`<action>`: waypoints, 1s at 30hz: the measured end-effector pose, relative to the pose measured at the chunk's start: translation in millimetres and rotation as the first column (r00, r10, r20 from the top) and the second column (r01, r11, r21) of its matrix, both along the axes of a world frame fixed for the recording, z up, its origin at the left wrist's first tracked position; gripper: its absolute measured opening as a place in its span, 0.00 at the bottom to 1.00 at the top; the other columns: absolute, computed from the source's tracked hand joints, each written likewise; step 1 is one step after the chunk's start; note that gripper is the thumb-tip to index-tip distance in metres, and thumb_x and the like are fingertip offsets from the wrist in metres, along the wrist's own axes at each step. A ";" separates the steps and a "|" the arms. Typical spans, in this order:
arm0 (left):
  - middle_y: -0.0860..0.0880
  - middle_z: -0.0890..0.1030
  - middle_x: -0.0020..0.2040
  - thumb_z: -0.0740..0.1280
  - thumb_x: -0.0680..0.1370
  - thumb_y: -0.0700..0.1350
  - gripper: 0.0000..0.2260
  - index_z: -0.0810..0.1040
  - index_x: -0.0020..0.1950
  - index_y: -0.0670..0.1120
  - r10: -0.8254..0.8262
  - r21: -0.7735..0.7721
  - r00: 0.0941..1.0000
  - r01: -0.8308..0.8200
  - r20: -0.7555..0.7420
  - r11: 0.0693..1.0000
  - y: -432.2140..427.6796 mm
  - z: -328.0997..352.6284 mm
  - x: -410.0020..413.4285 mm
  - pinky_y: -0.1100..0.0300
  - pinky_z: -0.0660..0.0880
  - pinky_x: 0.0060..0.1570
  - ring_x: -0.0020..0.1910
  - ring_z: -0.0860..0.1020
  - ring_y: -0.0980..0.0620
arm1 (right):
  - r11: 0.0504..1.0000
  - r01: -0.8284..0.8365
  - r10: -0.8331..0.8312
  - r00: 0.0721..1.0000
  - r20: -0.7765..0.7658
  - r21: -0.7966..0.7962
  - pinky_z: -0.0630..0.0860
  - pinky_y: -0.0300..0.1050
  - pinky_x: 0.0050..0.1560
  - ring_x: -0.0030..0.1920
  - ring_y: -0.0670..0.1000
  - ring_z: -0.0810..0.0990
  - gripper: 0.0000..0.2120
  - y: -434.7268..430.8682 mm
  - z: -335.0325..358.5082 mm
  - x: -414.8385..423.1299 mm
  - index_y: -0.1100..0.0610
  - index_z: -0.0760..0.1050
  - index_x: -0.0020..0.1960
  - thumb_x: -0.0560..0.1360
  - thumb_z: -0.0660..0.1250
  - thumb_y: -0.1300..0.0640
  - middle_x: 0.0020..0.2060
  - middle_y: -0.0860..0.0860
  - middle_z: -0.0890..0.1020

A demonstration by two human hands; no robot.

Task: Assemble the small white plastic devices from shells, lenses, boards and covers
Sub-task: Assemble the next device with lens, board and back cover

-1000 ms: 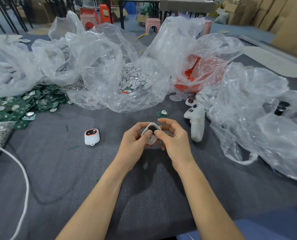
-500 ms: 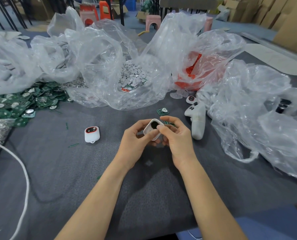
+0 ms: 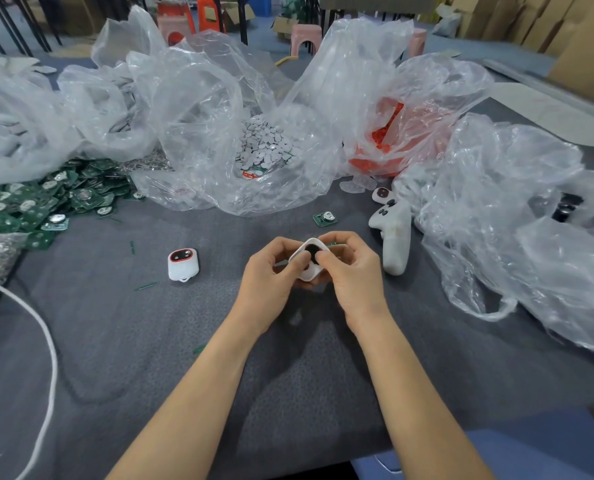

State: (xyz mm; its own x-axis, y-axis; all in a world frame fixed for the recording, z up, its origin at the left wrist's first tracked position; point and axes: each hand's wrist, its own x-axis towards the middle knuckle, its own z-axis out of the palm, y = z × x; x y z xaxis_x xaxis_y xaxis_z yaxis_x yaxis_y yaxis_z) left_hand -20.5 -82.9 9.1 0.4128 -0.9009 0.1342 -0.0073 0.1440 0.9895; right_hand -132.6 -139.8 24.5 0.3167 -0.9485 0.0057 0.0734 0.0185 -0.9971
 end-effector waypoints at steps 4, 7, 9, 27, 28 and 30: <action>0.46 0.82 0.38 0.67 0.78 0.38 0.04 0.77 0.43 0.44 0.064 0.038 0.991 -0.069 0.121 0.997 -0.9 -1.7 0.5 0.53 0.80 0.39 0.38 0.81 0.50 | 0.997 0.004 -0.011 0.996 -0.088 -0.071 0.77 0.36 0.35 0.38 0.44 0.82 0.06 0.2 -1.9 0.9 0.57 0.80 0.47 0.73 0.68 0.67 0.39 0.51 0.83; 0.52 0.80 0.33 0.67 0.77 0.38 0.07 0.75 0.40 0.47 0.116 0.038 0.973 -0.126 0.199 0.991 -1.2 -1.9 -0.5 0.60 0.77 0.34 0.33 0.79 0.55 | 0.992 -0.008 -0.012 0.987 -0.158 -0.125 0.76 0.35 0.37 0.39 0.44 0.82 0.05 -0.6 -4.8 1.1 0.57 0.81 0.47 0.74 0.69 0.64 0.39 0.49 0.84; 0.53 0.80 0.33 0.66 0.77 0.39 0.08 0.75 0.40 0.50 0.136 0.037 0.960 -0.149 0.247 0.988 -0.9 -1.8 -1.3 0.59 0.77 0.34 0.33 0.79 0.55 | 0.989 -0.015 -0.011 0.984 -0.176 -0.147 0.76 0.36 0.37 0.40 0.45 0.83 0.05 -1.2 -5.5 0.7 0.57 0.82 0.47 0.74 0.69 0.63 0.39 0.50 0.84; 0.52 0.85 0.43 0.64 0.78 0.32 0.11 0.82 0.52 0.44 0.126 0.008 0.990 -0.126 0.071 0.992 0.6 4.6 17.3 0.68 0.75 0.41 0.42 0.82 0.59 | 0.772 -0.089 -0.170 0.926 -0.338 -0.630 0.71 0.30 0.39 0.36 0.45 0.77 0.05 -3.3 14.9 16.9 0.59 0.82 0.41 0.75 0.69 0.61 0.36 0.50 0.80; 0.51 0.85 0.41 0.62 0.78 0.31 0.10 0.81 0.50 0.43 0.162 -0.001 0.987 -0.162 0.012 0.987 0.3 4.4 21.8 0.68 0.76 0.39 0.40 0.83 0.58 | 0.750 -0.096 -0.177 0.924 -0.339 -0.654 0.70 0.29 0.39 0.36 0.45 0.76 0.05 -8.5 22.2 23.7 0.59 0.82 0.41 0.75 0.69 0.61 0.36 0.50 0.80; 0.47 0.85 0.41 0.59 0.79 0.30 0.10 0.79 0.48 0.40 0.182 -0.004 0.964 -0.187 -0.195 0.982 -0.2 5.4 29.0 0.63 0.78 0.37 0.39 0.84 0.50 | 0.718 -0.107 -0.197 0.917 -0.348 -0.688 0.71 0.33 0.39 0.36 0.47 0.77 0.05 -23.9 39.1 41.8 0.60 0.82 0.43 0.75 0.68 0.63 0.37 0.53 0.82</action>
State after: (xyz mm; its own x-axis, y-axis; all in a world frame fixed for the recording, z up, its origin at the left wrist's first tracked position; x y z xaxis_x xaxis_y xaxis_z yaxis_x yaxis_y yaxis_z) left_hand 8.5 -83.2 14.5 0.5915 -0.8044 0.0547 0.1549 0.1799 0.9714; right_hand -90.8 -163.8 63.6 0.3942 -0.7391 0.5463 -0.3185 -0.6674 -0.6732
